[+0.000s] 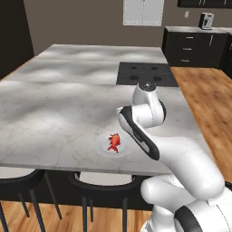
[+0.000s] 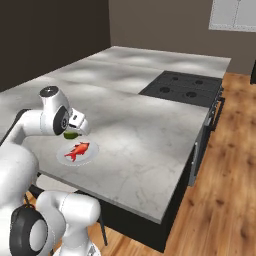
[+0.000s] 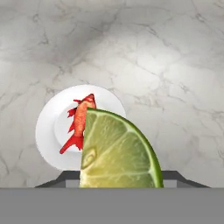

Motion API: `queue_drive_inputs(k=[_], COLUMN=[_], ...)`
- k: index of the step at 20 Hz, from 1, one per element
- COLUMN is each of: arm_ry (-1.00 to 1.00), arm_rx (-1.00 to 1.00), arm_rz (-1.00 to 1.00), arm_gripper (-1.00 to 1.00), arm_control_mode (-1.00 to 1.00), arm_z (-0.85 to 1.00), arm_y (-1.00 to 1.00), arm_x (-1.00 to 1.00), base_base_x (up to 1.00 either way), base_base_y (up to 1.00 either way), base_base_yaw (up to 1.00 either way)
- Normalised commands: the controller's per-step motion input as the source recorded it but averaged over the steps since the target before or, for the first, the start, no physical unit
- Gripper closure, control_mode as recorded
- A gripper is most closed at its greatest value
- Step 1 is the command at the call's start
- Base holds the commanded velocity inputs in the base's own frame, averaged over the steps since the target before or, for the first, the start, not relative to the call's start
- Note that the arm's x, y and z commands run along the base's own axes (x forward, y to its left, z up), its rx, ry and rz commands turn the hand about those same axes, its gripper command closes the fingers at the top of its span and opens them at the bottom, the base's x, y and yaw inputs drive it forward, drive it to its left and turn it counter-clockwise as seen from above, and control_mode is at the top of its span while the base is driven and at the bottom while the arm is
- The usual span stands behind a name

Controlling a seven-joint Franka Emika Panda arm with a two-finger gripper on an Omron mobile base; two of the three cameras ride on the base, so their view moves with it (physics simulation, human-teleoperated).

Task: Take the lemon wedge from the fridge and place it on the plate with fish on the dining counter.

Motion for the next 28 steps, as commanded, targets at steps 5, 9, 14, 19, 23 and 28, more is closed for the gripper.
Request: queue_drive_inputs(k=[5,9,14,19,23,28], arm_ry=[0.02,0.06,0.05,0.19,0.15,0.07], arm_rx=[0.02,0.03,0.0,0.0,0.0,0.0], arm_rz=[0.0,0.0,0.0,0.0,0.0,0.0], arm_gripper=[1.0,1.0,1.0,1.0,1.0,1.0], arm_control_mode=[-1.0,-1.0,-1.0,-1.0,-1.0,-1.0], arm_z=[-0.31,-0.14,-0.07,-0.6,-0.57,-0.32], arm_y=[0.2,0.2,0.03,0.0,0.0,0.0], arm_x=[0.89,0.65,0.05,-0.06,-0.04,0.0], base_base_x=[0.0,0.0,0.0,0.0,0.0,0.0], base_base_y=[0.0,0.0,0.0,0.0,0.0,0.0], base_base_yaw=[0.0,0.0,0.0,0.0,0.0,0.0])
